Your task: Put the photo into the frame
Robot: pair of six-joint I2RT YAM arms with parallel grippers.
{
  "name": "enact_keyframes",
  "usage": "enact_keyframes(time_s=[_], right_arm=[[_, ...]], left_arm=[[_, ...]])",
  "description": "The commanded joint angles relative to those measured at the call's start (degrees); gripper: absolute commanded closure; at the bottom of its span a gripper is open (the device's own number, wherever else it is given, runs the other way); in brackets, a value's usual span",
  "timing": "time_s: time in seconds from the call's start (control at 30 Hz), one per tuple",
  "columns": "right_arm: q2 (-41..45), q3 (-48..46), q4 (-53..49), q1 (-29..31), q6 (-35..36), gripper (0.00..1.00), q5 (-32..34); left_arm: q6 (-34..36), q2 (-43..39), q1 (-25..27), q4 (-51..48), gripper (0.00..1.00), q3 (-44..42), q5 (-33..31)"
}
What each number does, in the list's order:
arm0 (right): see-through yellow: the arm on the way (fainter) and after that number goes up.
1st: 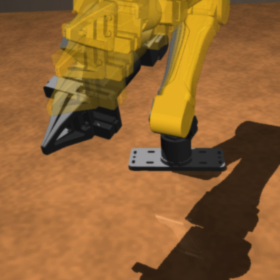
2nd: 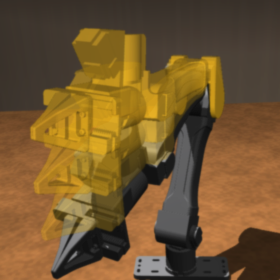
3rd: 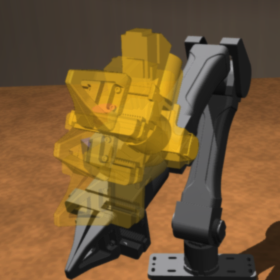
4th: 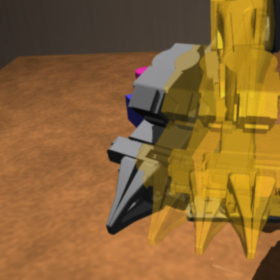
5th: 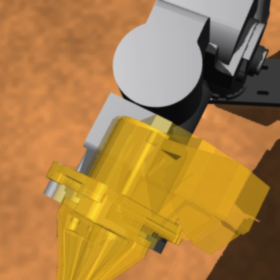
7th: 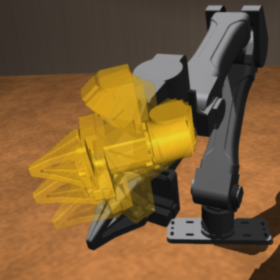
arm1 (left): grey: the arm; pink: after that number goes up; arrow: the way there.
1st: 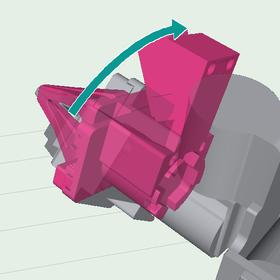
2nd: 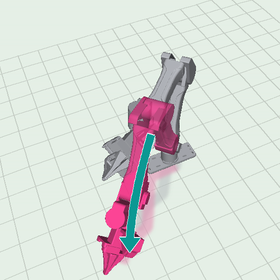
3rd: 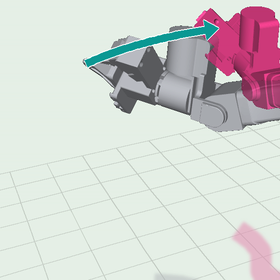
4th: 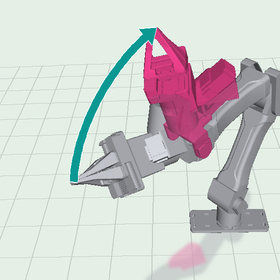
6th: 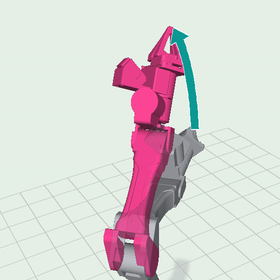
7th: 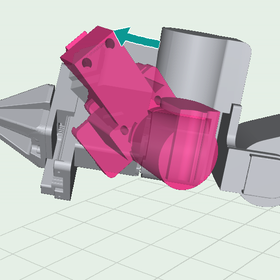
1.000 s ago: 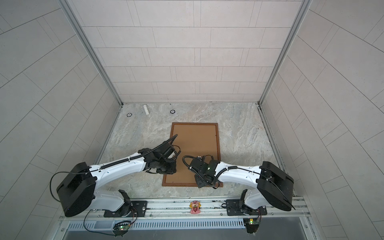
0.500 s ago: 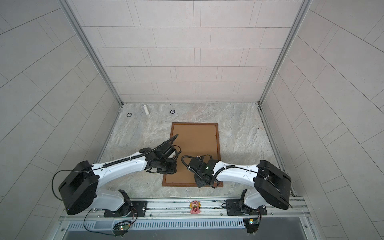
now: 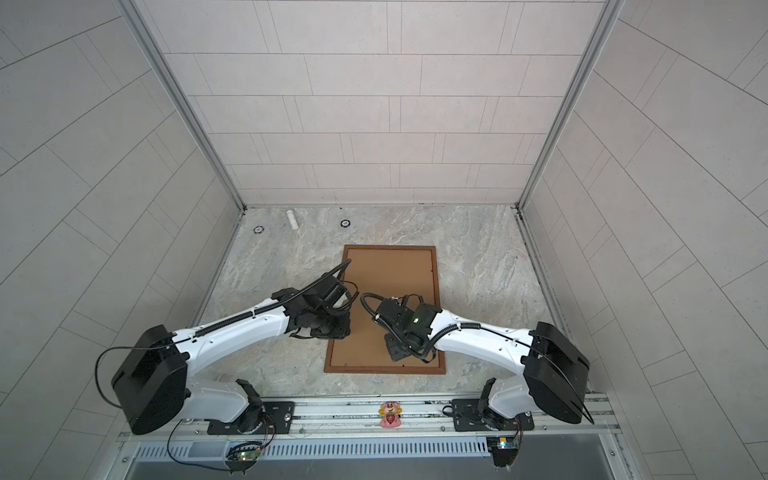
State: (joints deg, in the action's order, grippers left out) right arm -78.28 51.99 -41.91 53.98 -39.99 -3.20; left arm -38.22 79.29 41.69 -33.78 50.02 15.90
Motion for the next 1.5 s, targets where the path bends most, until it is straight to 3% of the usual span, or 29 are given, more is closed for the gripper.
enact_keyframes(time_s=[0.0,0.13,0.27,0.33,0.5,0.67,0.87,1.0,1.3,1.47], right_arm=[[2.22,0.02,-3.59,-4.3,2.68,1.0,-1.3],[3.38,-0.87,-3.11,-13.77,6.94,0.98,-3.81],[2.93,-0.7,-1.19,-25.05,11.14,0.76,-5.58],[1.99,-0.42,0.66,-29.41,12.58,0.68,-5.92],[-4.49,2.15,5.07,-36.56,15.71,0.63,-5.78],[-10.98,3.58,8.98,-38.81,16.53,0.56,-10.41],[-15.82,3.01,11.06,-38.83,17.05,0.6,-12.15],[-16.61,2.06,11.94,-38.86,16.97,0.62,-11.81],[-16.56,0.26,12.55,-38.91,16.68,0.65,-11.9],[-12.83,-0.68,11.3,-40.55,17.68,0.6,-8.4]], left_arm=[[2.93,0.14,-3.32,-2.36,0.82,1.86,0.31],[5.62,2.68,-9.57,-2.31,0.8,3.45,0.11],[8.74,8.13,-14.77,-3.16,0.64,7.74,-2.12],[10.37,11.66,-15.83,-3.9,0.6,10.35,-3.7],[11.99,19.59,-16.76,-2.68,0.51,14.94,-3.7],[12.64,22.29,-16.82,-3.3,0.5,16.53,-5.95],[11.52,23.34,-16.82,-1.27,0.56,14.7,-5.3],[10.8,24.21,-16.8,0.1,0.71,13.26,-3.4],[10.09,23.24,-16.8,1.72,0.75,10.35,-2.23],[9.86,22.27,-16.81,0.73,0.79,9.14,-4.33]])
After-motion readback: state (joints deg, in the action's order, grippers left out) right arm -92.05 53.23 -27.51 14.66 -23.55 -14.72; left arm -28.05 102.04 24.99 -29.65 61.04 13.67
